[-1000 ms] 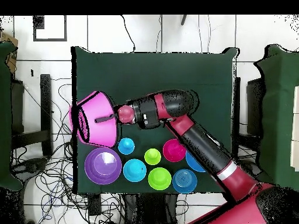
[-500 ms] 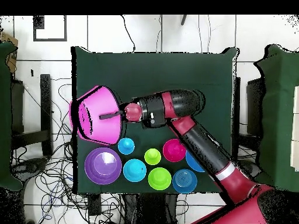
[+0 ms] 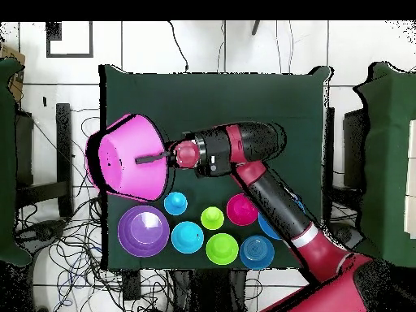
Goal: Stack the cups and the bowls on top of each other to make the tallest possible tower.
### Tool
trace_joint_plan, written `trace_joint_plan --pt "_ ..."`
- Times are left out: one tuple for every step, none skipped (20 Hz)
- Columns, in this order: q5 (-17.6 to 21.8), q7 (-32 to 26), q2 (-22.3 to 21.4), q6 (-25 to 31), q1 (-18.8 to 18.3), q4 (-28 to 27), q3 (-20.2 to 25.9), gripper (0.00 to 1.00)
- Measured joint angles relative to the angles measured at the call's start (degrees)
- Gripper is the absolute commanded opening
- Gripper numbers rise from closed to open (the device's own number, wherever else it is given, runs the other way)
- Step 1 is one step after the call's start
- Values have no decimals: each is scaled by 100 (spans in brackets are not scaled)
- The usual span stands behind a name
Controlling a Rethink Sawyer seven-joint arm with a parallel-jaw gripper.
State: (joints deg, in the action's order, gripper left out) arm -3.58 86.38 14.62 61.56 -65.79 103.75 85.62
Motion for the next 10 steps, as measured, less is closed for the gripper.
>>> trace_joint_plan --pt "-1 0 27 0 -4 6 41 0" --pt "-1 0 54 0 -8 12 81 0" --pt "0 0 92 0 -16 24 137 0" --pt "-1 0 155 1 -32 46 224 0" --pt "0 0 198 1 -48 66 284 0" --pt "0 0 220 1 -57 76 316 0" --pt "-1 0 244 1 -67 86 351 0" --pt "-1 0 267 1 -78 97 387 0" --pt "-1 0 290 1 -96 109 429 0" --pt "-1 0 312 1 -115 121 472 0"
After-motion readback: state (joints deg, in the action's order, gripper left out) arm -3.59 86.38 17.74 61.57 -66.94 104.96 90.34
